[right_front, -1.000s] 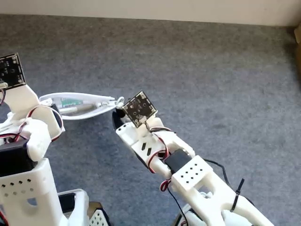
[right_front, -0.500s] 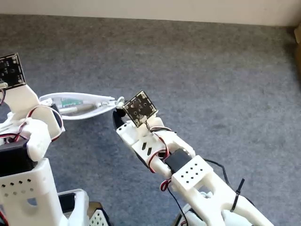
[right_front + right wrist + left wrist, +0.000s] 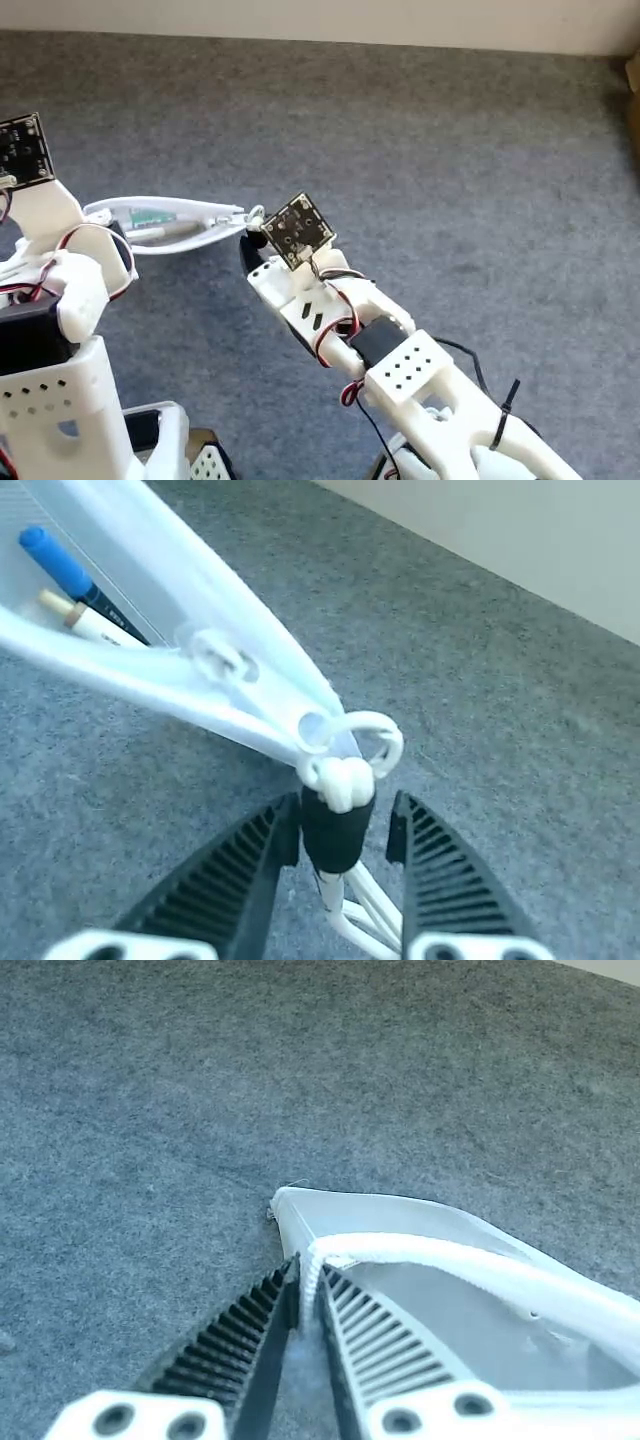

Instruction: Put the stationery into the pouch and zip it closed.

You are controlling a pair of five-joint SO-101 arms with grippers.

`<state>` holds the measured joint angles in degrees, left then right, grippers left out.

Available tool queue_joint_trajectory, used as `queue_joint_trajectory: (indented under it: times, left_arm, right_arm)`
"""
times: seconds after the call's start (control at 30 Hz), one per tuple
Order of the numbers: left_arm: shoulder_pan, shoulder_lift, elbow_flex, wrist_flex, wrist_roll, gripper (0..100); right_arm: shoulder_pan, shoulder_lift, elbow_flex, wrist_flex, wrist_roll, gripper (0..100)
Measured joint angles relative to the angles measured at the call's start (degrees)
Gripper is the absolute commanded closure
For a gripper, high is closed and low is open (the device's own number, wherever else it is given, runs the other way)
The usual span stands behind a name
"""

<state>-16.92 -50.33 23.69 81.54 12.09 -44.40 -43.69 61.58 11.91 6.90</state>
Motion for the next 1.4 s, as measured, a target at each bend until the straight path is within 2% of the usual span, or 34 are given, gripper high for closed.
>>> queue_joint_trajectory:
  times: [0.47,0.67,0.93,1.17,1.4]
  left_arm:
    - [0.0,0.0,0.0,0.0,0.0,99]
    - [0.0,0.0,0.0,0.0,0.0,99]
    - [0.0,0.0,0.0,0.0,0.0,99]
    - [-0.09,0.0,0.09,0.0,0.0,99]
    - [-0.09,0.0,0.09,0.0,0.0,99]
  right_arm:
    - [0.0,0.0,0.0,-3.43,0.0,86.7]
    - [0.09,0.0,0.0,-3.43,4.66,98.7]
    - [-0.35,0.0,0.0,-3.43,7.82,99.3]
    - [0.09,-2.02,-0.53,4.84,7.82,99.2]
    - [0.18,-14.15,-0.44,15.12,8.26,99.2]
